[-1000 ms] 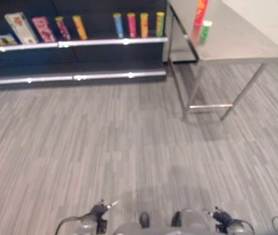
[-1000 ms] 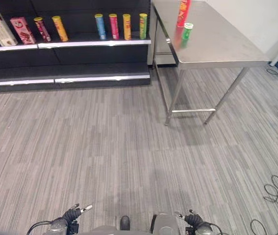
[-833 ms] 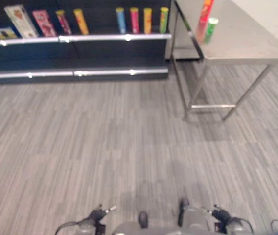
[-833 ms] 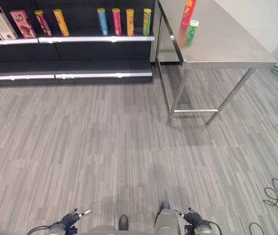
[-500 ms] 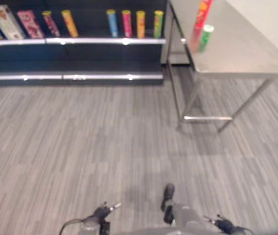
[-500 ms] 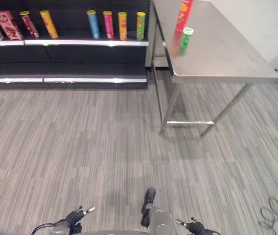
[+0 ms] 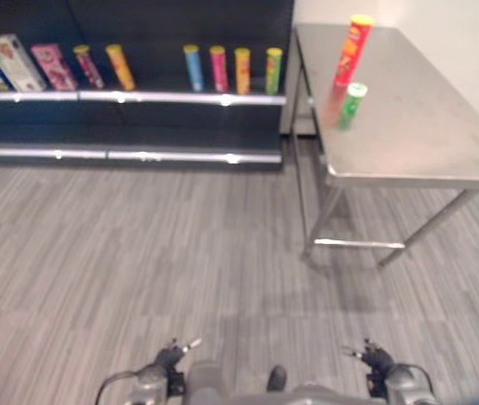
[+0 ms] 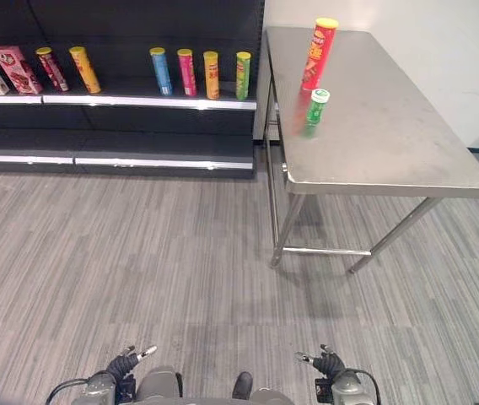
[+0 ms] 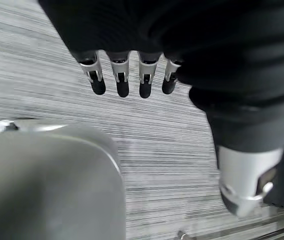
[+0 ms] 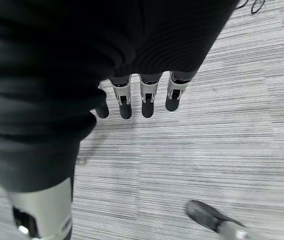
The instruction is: Put the goods on the table back onto the shelves and tidy them up.
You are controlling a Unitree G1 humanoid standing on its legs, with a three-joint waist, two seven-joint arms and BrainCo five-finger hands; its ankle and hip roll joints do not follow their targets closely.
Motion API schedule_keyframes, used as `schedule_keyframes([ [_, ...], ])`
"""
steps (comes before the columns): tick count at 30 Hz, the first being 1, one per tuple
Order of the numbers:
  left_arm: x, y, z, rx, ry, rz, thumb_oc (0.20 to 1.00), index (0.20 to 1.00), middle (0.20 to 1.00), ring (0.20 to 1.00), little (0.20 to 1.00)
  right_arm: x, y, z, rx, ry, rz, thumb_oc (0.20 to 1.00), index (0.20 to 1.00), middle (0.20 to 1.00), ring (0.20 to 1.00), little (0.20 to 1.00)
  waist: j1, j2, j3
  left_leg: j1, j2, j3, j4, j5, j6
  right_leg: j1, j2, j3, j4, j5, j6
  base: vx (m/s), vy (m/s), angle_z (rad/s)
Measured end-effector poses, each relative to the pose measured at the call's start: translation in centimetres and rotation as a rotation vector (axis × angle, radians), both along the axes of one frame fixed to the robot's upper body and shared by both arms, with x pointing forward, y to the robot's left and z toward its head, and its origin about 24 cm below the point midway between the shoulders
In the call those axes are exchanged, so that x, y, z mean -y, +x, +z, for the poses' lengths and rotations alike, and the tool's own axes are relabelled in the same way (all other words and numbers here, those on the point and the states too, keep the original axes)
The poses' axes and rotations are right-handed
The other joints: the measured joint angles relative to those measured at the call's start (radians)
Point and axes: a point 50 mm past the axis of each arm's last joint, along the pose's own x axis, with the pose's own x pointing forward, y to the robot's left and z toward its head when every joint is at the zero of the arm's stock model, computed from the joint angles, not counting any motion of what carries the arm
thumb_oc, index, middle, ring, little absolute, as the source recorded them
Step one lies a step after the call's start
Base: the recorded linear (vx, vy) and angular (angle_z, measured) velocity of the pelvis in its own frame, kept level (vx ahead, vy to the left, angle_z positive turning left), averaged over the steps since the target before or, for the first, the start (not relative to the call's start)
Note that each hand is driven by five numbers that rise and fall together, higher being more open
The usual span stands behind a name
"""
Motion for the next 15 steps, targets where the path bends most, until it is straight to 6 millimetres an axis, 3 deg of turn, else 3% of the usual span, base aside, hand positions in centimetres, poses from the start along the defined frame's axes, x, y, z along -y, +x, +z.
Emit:
schedule_keyframes([
  [1, 0.0, 0.0, 0.0, 0.001, 0.001, 0.008, 1.0, 1.0, 1.0, 1.0, 1.0, 0.1, -0.1, 0.0, -0.004, -0.001, -0.001, 1.0, 1.0, 1.0, 1.0, 1.0, 0.007, 0.008, 0.013, 0.003, 0.001, -0.004, -0.096, 0.026, -0.002, 0.017, 0.0, 0.005, 0.002, 0.004, 0.011, 0.52, 0.304, -0.22],
  [2, -0.1, -0.7, -0.2, -0.019, 0.003, 0.015, 1.0, 1.0, 1.0, 1.0, 1.0, 0.4, -0.9, -0.2, -0.018, -0.012, 0.002, 1.0, 1.0, 1.0, 1.0, 1.0, 0.009, 0.042, 0.019, 0.032, 0.007, -0.039, -0.421, 0.101, -0.043, 0.055, 0.014, 0.01, -0.005, -0.049, 0.088, 0.54, 0.322, -0.06],
  [3, 0.0, -0.8, -0.3, -0.023, 0.003, 0.017, 1.0, 1.0, 1.0, 1.0, 1.0, 0.7, -1.4, -0.3, -0.037, -0.017, -0.009, 1.0, 1.0, 1.0, 1.0, 1.0, 0.011, 0.058, 0.035, 0.033, 0.013, -0.052, -0.49, 0.118, -0.046, 0.085, 0.019, 0.005, -0.006, -0.056, 0.076, 0.38, 0.242, -0.02],
  [5, 0.1, -1.6, -0.5, -0.046, 0.003, 0.025, 1.0, 1.0, 1.0, 1.0, 1.0, 0.9, -2.0, -0.4, -0.058, -0.024, -0.013, 1.0, 1.0, 1.0, 1.0, 1.0, 0.032, 0.067, 0.036, 0.014, 0.009, -0.071, -0.49, 0.149, -0.052, 0.113, 0.008, 0.031, -0.006, -0.093, 0.093, 0.32, 0.237, -0.27],
  [6, 0.3, -2.0, -0.8, -0.066, -0.003, 0.027, 1.0, 1.0, 1.0, 1.0, 1.0, 1.3, -2.4, -0.5, -0.074, -0.035, -0.021, 1.0, 1.0, 1.0, 1.0, 1.0, 0.035, 0.086, 0.032, -0.001, -0.003, -0.092, -0.483, 0.148, -0.049, 0.135, -0.002, 0.039, -0.005, -0.103, 0.106, 0.44, 0.369, -0.36],
  [8, 0.5, -2.9, -1.0, -0.089, -0.006, 0.024, 1.0, 1.0, 1.0, 1.0, 1.0, 1.7, -3.0, -0.5, -0.09, -0.049, -0.018, 1.0, 1.0, 1.0, 1.0, 1.0, 0.039, 0.104, 0.023, 0.025, -0.011, -0.078, -0.483, 0.142, -0.027, 0.175, -0.026, 0.065, 0.003, -0.11, 0.168, 0.37, 0.316, -0.42],
  [9, 0.6, -3.5, -1.2, -0.104, -0.007, 0.025, 1.0, 1.0, 1.0, 1.0, 1.0, 1.8, -3.5, -0.6, -0.104, -0.055, -0.013, 1.0, 1.0, 1.0, 1.0, 1.0, 0.039, 0.103, 0.019, 0.056, -0.025, -0.072, -0.482, 0.211, -0.011, 0.199, -0.051, 0.091, 0.003, -0.125, 0.19, 0.14, 0.121, -0.6],
  [10, 0.4, -4.1, -1.3, -0.116, -0.004, 0.026, 1.0, 1.0, 1.0, 1.0, 1.0, 1.5, -3.6, -0.7, -0.111, -0.05, -0.002, 1.0, 1.0, 1.0, 1.0, 1.0, 0.042, 0.084, 0.014, 0.076, -0.051, -0.056, -0.482, 0.266, 0.04, 0.206, -0.075, 0.115, 0.008, -0.132, 0.208, 0.14, 0.121, -0.62],
  [11, -0.1, -3.9, -1.1, -0.11, 0.011, 0.023, 1.0, 1.0, 1.0, 1.0, 1.0, 0.4, -3.5, -1.0, -0.111, -0.025, 0.01, 1.0, 1.0, 1.0, 1.0, 1.0, 0.04, 0.039, -0.001, 0.094, -0.105, -0.039, -0.482, 0.269, 0.089, 0.196, -0.14, 0.141, 0.037, -0.127, 0.216, 0.0, 0.0, -0.35],
  [12, -0.2, -2.3, -0.7, -0.07, 0.015, 0.012, 1.0, 1.0, 1.0, 1.0, 1.0, -0.1, -3.2, -1.0, -0.104, -0.016, 0.018, 1.0, 1.0, 1.0, 1.0, 1.0, 0.037, 0.037, 0.001, 0.111, -0.122, -0.036, -0.481, 0.264, 0.108, 0.185, -0.157, 0.145, 0.047, -0.138, 0.229, 0.56, 0.626, -0.17],
  [13, -0.1, -1.0, -0.3, -0.025, 0.017, 0.002, 1.0, 1.0, 1.0, 1.0, 1.0, -0.2, -2.9, -1.0, -0.097, -0.014, 0.023, 1.0, 1.0, 1.0, 1.0, 1.0, 0.042, 0.049, 0.006, 0.138, -0.123, -0.038, -0.481, 0.254, 0.119, 0.185, -0.146, 0.146, 0.01, -0.142, 0.243, 0.62, 0.754, -0.03],
  [14, -0.1, 0.0, 0.0, 0.0, 0.026, -0.028, 1.0, 1.0, 1.0, 1.0, 1.0, -0.1, -2.5, -0.8, -0.076, -0.006, 0.005, 1.0, 1.0, 1.0, 1.0, 1.0, 0.038, 0.044, 0.008, 0.164, -0.134, -0.018, -0.469, 0.199, 0.133, 0.171, -0.139, 0.159, 0.02, -0.079, 0.257, 0.72, 1.017, -0.19],
  [15, 0.2, -0.1, -0.1, -0.024, 0.033, -0.073, 1.0, 1.0, 1.0, 1.0, 1.0, 0.1, -2.5, -0.4, 0.001, 0.021, -0.067, 1.0, 1.0, 1.0, 1.0, 1.0, 0.047, 0.054, 0.025, 0.179, -0.141, 0.024, -0.384, 0.106, 0.171, 0.13, -0.173, 0.179, 0.208, -0.054, 0.298, 0.21, 0.517, -0.59],
])
